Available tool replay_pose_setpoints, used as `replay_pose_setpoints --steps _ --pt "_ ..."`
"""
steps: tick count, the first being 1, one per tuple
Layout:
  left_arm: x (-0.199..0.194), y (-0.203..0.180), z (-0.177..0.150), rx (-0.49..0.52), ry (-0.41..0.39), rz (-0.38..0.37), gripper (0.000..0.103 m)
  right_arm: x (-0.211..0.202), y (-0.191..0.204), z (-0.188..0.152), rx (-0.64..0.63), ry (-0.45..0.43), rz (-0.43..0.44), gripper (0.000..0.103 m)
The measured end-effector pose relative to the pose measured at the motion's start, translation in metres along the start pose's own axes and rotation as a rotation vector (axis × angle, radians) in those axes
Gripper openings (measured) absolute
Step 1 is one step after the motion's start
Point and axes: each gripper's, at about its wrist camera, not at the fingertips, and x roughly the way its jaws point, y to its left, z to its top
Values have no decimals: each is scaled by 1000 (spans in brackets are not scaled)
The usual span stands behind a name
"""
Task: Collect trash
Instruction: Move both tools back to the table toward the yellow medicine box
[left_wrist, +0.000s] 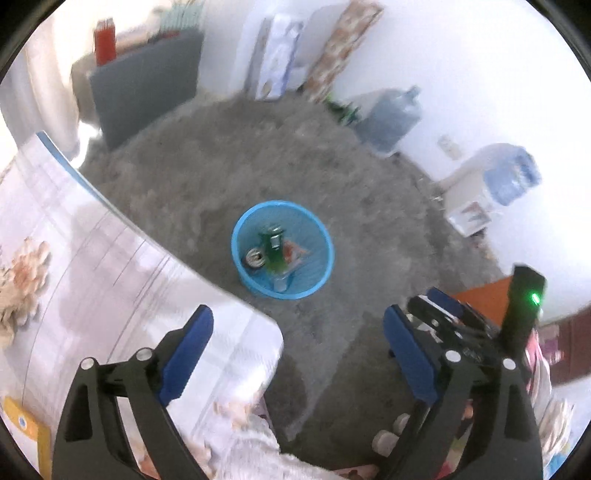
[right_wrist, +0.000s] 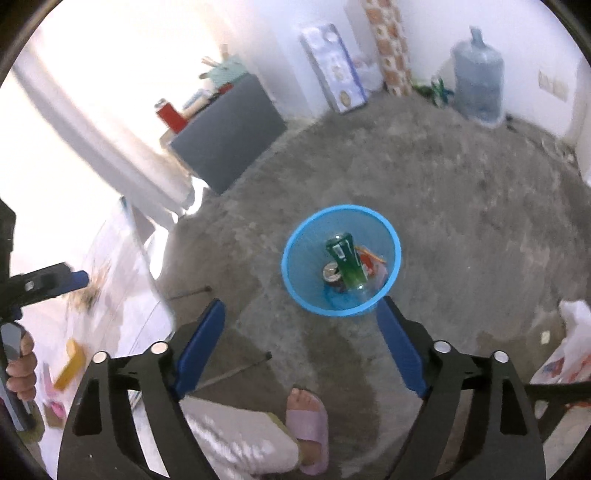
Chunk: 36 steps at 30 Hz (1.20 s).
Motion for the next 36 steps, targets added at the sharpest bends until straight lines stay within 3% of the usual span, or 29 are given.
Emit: replay_pose_setpoints --steps 5,10,17,21,24,28,31,36 --pt "-67 -6 -70 52 -212 -2 97 -27 39 -15 -104 -37 -37 94" --pt "-106 7 -130 45 -332 63 97 -60 100 -31 -294 -123 -99 95" --pt "-166 71 -206 -143 -483 56 97 -82 184 -57 -484 -208 -100 95" --pt "-202 110 -251 -220 -584 142 97 -77 223 -72 -562 -209 -77 95" --pt "-220 135 -280 -278 -638 233 97 -70 255 -85 -589 -174 -5 95" --pt "-227 162 -302 -343 -666 313 97 -59 286 -97 -562 -95 180 95" --pt "-229 179 -312 -375 -677 366 97 -40 304 -100 -483 25 353 95" --pt "-233 199 -327 -410 -689 432 97 -1 335 -100 -378 233 469 95"
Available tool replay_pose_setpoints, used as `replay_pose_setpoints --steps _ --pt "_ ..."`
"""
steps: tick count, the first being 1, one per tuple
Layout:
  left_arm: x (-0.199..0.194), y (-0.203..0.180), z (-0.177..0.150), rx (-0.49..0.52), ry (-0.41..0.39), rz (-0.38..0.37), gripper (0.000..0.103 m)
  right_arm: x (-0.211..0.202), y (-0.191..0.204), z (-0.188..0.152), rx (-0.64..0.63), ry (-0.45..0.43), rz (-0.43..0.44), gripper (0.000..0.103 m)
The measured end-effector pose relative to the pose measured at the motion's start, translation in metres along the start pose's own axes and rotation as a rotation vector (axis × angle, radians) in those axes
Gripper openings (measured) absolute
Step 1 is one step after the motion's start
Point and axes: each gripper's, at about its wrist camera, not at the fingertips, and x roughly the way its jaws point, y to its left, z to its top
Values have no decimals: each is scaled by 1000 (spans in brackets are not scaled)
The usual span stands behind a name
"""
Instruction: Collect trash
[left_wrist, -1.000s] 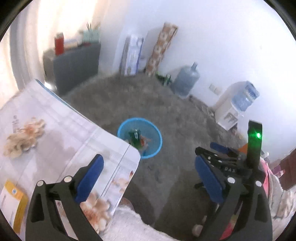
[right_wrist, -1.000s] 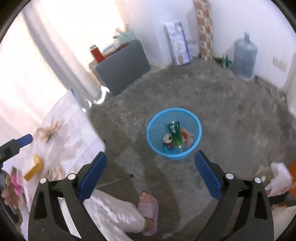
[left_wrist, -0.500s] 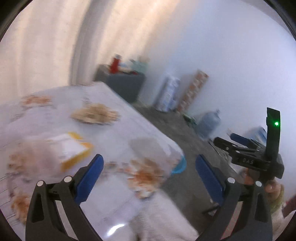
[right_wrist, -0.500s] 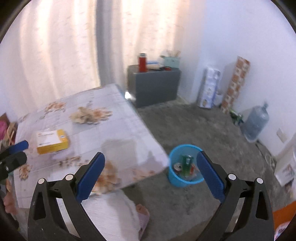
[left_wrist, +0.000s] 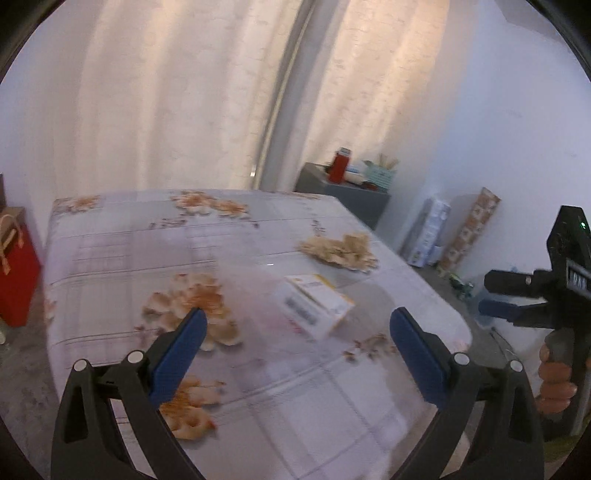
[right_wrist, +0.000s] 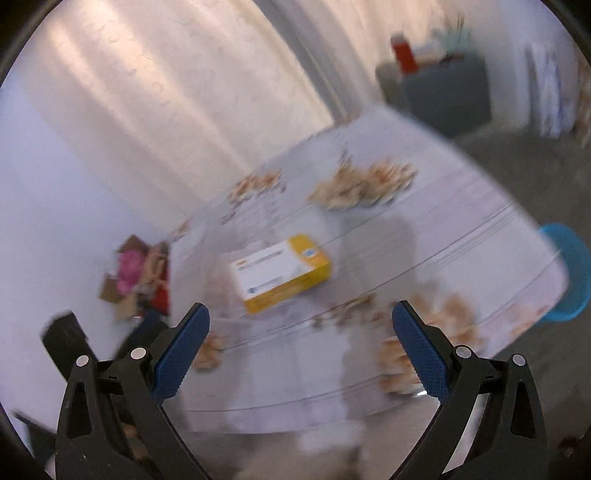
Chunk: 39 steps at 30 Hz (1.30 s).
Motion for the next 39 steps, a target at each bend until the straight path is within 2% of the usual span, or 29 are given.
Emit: replay_pose_setpoints --steps 4,9,15,25,28,32,39 --pt "5 12 -6 13 19 68 97 31 -4 7 98 61 85 95" --pt "15 24 -13 18 46 111 97 69 -8 11 217 134 154 93" --pt "21 26 -13 35 42 130 97 92 -21 12 339 202 199 86" --pt "28 28 -13 27 58 118 97 142 -35 9 528 301 254 73" --pt "29 28 -13 30 65 118 97 151 -36 7 559 315 253 69" --pt "30 27 -15 38 74 123 97 158 -42 2 614 314 271 56" --pt "30 25 -17 47 86 132 97 149 -49 2 644 265 306 42"
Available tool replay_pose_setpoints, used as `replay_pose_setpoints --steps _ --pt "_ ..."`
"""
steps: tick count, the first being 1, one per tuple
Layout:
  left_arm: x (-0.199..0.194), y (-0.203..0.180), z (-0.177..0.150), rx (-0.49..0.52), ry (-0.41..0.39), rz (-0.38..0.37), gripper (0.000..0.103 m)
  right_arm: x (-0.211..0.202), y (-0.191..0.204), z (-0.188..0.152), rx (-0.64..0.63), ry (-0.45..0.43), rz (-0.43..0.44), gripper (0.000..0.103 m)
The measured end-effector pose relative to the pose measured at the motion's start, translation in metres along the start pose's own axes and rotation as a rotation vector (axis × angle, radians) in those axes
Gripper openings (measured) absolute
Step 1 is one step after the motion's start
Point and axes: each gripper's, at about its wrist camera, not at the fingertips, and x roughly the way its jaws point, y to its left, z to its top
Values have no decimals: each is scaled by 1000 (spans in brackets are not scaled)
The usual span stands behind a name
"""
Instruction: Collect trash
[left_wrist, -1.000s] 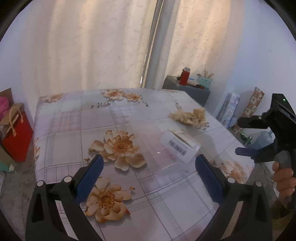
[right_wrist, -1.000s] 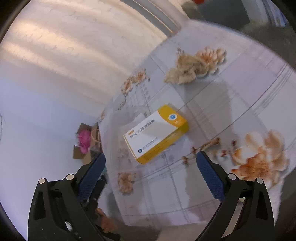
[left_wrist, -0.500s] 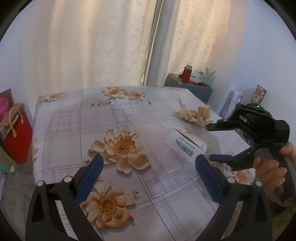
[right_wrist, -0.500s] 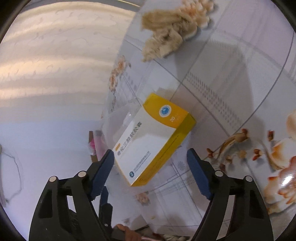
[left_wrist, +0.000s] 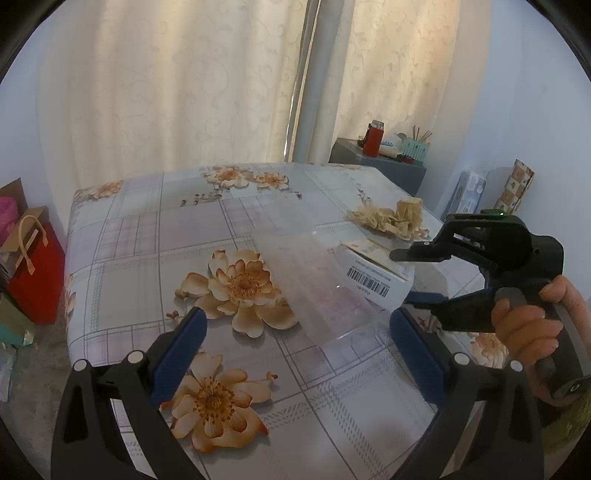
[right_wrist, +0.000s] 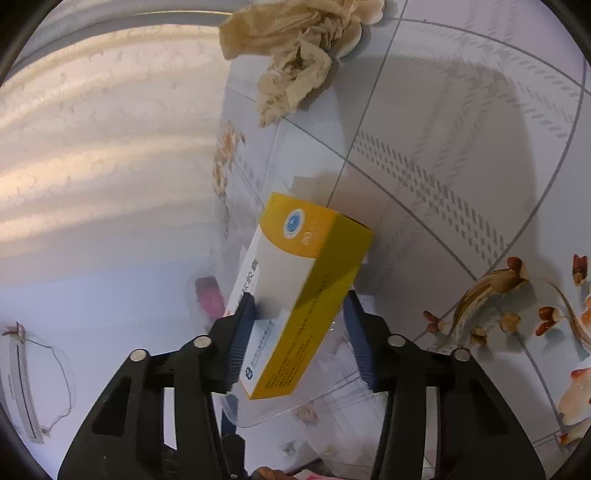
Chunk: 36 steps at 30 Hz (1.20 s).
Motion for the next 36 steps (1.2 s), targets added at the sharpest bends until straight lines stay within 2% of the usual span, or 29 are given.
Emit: replay_pose_setpoints --steps 6,11,16,20,22,26,34,36 --pt "-2 -6 0 2 7 -2 97 -18 1 3 -20 -23 40 34" --pt "2 -6 1 -12 28 -5 97 -36 1 6 -35 -41 69 31" --pt "7 8 6 -83 43 -11 97 -55 -4 7 -54 -58 72 31" --pt "14 15 10 -94 54 12 96 -67 -11 5 -80 -64 38 31" --pt "20 20 13 -96 72 33 90 -70 -15 4 -91 -57 23 30" --pt "32 33 12 -140 127 47 73 -78 -25 4 -103 -54 -12 29" --pt "41 48 8 -192 188 31 49 -87 -25 3 -159 -46 -60 29" --pt "42 48 7 -193 196 24 35 -93 -27 2 -168 -41 -63 29"
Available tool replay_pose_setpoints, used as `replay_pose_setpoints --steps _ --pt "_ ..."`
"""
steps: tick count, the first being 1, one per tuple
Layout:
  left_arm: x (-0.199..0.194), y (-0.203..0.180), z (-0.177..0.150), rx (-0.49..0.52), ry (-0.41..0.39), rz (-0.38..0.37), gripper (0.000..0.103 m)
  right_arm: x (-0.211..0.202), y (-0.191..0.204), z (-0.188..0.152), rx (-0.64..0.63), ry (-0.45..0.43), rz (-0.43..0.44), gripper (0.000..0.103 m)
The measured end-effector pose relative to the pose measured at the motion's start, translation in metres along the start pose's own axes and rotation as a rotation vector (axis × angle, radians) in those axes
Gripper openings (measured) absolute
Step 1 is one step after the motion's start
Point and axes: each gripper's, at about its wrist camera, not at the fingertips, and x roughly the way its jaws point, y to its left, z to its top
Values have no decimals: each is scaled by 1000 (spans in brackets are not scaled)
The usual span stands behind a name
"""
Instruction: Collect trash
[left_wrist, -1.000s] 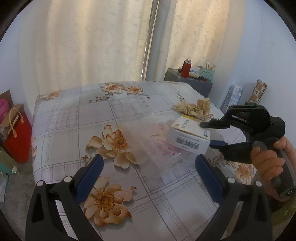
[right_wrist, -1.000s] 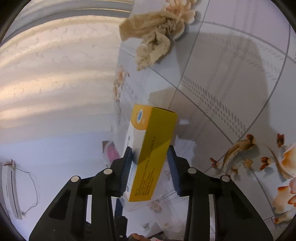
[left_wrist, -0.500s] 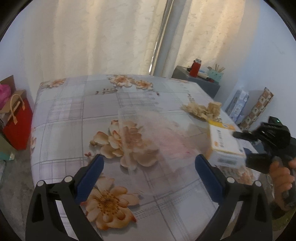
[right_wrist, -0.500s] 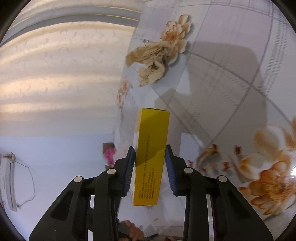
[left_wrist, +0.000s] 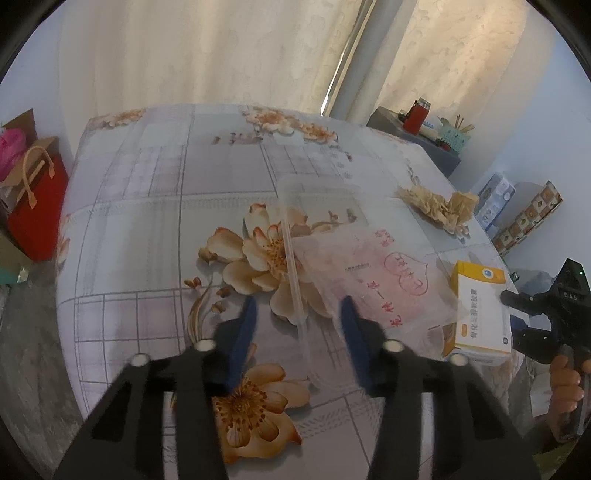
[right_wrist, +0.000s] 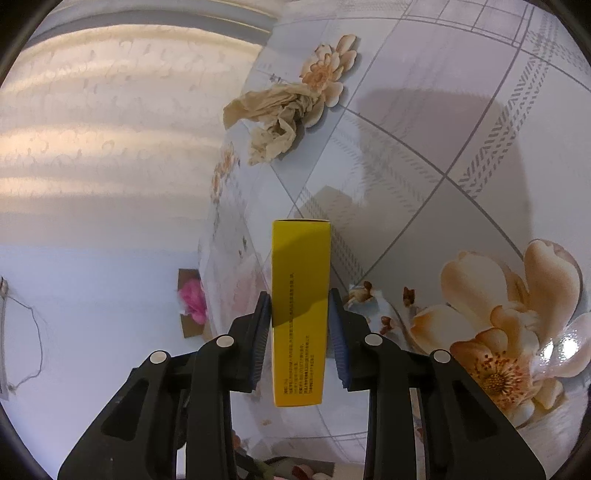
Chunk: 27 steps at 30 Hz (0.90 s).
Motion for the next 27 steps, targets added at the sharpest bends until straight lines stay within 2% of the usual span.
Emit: replay_pose_setpoints --steps 1,3,5,9,13,14,16,17,18,19,21,23,25,27 --pt "1 0 -1 1 5 -2 32 -1 1 0 -9 3 -3 29" --pt "2 1 -3 0 14 -13 17 -5 0 -2 -24 6 -10 29" --pt "2 2 -5 0 25 -23 8 0 2 -1 -37 9 -14 29" --pt "-7 -2 -13 40 41 -16 7 20 13 3 -45 12 -22 29" --pt "-19 -1 -27 61 61 -29 7 20 13 4 -53 18 -18 29" --pt "-24 -2 -30 74 52 -26 8 20 13 4 -53 20 -17 29" --pt "-36 -6 -35 101 7 -26 29 21 11 6 -55 26 -16 29" --pt "-43 -8 -37 117 -25 -22 50 19 10 6 -57 27 -17 29" --pt "-50 -11 -40 137 -65 -18 57 19 10 6 -58 28 -17 29" --pt "-61 -20 -44 189 -118 -29 58 19 9 7 -56 29 -15 29" --pt "-69 -39 -50 303 -145 -54 60 18 8 8 -51 31 -11 29" --pt "-66 -59 -56 414 -135 -44 61 20 8 9 -50 32 -9 29" --pt "-55 -79 -63 545 -106 9 61 20 9 9 -52 33 -10 29" --pt "-46 -90 -69 630 -83 31 61 21 9 9 -55 34 -11 29"
